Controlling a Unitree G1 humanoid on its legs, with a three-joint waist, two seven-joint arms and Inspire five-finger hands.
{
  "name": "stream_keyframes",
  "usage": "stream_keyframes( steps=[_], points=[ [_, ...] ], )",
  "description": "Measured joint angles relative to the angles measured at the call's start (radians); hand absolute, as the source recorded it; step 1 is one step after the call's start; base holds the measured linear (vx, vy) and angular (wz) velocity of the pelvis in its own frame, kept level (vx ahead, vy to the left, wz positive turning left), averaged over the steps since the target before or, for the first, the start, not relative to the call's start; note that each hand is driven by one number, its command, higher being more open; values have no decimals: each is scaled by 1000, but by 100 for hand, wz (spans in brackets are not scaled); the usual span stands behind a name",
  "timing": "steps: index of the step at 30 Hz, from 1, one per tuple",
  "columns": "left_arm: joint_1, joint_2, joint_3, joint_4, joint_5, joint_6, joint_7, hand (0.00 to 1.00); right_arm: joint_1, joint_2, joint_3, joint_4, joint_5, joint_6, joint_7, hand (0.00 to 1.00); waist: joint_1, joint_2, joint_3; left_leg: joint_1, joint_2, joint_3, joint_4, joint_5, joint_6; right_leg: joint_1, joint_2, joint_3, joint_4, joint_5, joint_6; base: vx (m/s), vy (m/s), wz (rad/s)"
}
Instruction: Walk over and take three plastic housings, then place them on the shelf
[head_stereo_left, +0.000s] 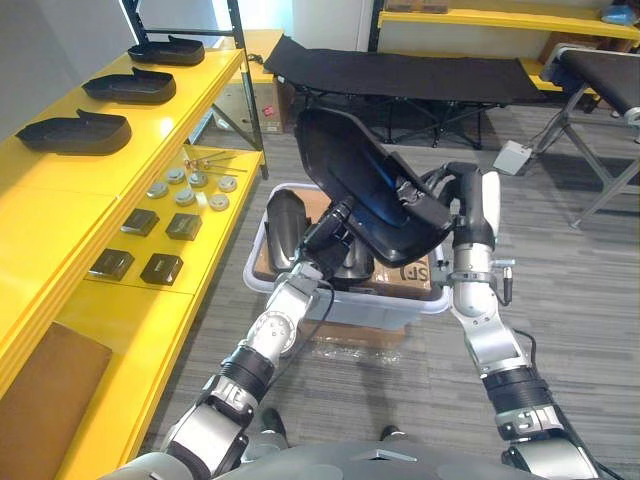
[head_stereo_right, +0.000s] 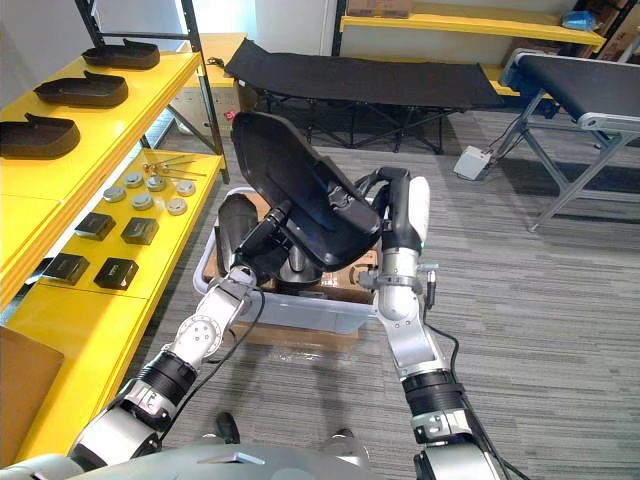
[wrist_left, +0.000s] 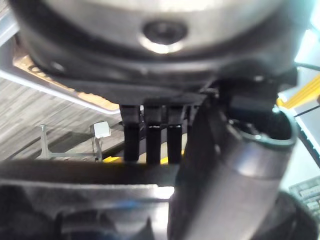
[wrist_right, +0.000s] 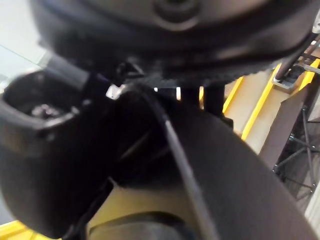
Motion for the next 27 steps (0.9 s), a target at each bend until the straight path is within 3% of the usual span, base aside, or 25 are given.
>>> stream_keyframes(
  steps=[5, 12, 18, 21, 22, 27],
  points=[
    [5, -5, -1, 10, 17, -13, -6, 0, 22, 9, 31, 0, 0, -3, -24, 0, -3, -7, -3, 1, -1, 3, 0, 0, 1, -3, -1, 5, 0, 0, 0, 1, 12, -2],
    [42, 4, -12, 10, 38, -13, -56, 0, 73, 37, 40, -3, 20, -33, -51, 0, 0, -42, -25, 0, -2, 3, 0, -1, 1, -2, -3, 8, 1, 0, 1, 0, 0, 0],
    [45, 13, -34, 10, 54, -28, -86, 0, 93, 37, 39, -16, 39, -52, -53, 0, -1, -43, -26, 0, -2, 3, 0, -2, 1, -3, -2, 11, 0, 0, -1, 0, 0, 0],
    [54, 12, -37, -4, 142, -73, -88, 0, 107, 37, 39, -19, 44, -52, -54, 0, -1, -43, -26, 0, -3, 4, 0, -2, 1, -4, 0, 8, 2, -4, -5, 0, 0, 0],
    [64, 13, -33, -24, 206, -97, -88, 0, 118, 36, 41, -21, 46, -52, -54, 100, -1, -43, -26, 0, -4, 4, 0, -2, 1, -5, 2, 6, 3, -4, -5, 0, 0, 0],
    [102, 18, 15, -138, 413, -139, -80, 0, 155, 21, 85, -47, 49, -66, -12, 100, -3, -40, -27, 0, -6, 4, 0, -1, 1, -5, 1, 5, 4, -5, -5, 0, 0, 0]
  ],
)
